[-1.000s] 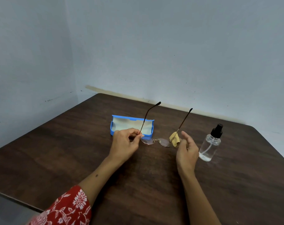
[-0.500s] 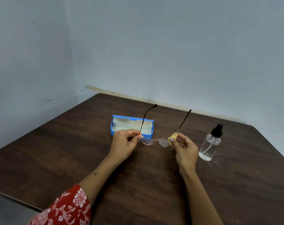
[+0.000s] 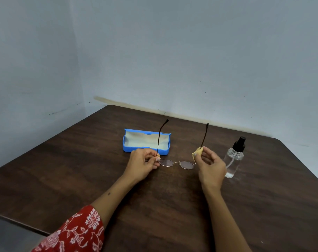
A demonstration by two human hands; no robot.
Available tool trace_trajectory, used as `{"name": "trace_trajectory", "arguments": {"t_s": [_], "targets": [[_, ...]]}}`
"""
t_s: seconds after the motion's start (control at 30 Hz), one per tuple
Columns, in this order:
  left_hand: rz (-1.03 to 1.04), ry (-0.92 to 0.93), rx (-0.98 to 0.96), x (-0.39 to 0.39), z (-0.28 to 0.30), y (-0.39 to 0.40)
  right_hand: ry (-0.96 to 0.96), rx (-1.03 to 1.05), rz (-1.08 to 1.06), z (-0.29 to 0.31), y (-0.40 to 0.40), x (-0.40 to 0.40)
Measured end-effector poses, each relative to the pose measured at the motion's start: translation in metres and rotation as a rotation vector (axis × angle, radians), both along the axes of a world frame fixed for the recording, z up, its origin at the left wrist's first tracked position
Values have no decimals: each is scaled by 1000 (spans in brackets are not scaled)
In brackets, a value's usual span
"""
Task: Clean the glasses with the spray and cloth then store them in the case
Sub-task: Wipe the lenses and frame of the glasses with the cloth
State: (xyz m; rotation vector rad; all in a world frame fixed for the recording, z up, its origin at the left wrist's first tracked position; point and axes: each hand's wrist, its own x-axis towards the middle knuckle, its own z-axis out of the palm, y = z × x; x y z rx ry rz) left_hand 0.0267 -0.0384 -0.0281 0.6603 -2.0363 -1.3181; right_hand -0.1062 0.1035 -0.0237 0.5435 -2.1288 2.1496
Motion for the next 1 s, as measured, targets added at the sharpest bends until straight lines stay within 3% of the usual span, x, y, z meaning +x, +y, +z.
{"name": "trace_trajectory", "arguments": {"t_s": [0.17,0.37,0.57,0.77,1.0], "targets": [[-10,-21,2,2,0,-1,-11,72,65,-4,1,-3],[-21,-24,-39,2,1,-1,6,-86,2,13,1,-2],[-24,-33,-53,1,0,-2,-36,76,60,1,6,-4],[-22,-25,-59,1,1,0,19,-117,33,36,6,-10],[-20,-11,-53,2,-1,-1,-79,176,39,5,10,-3]]}}
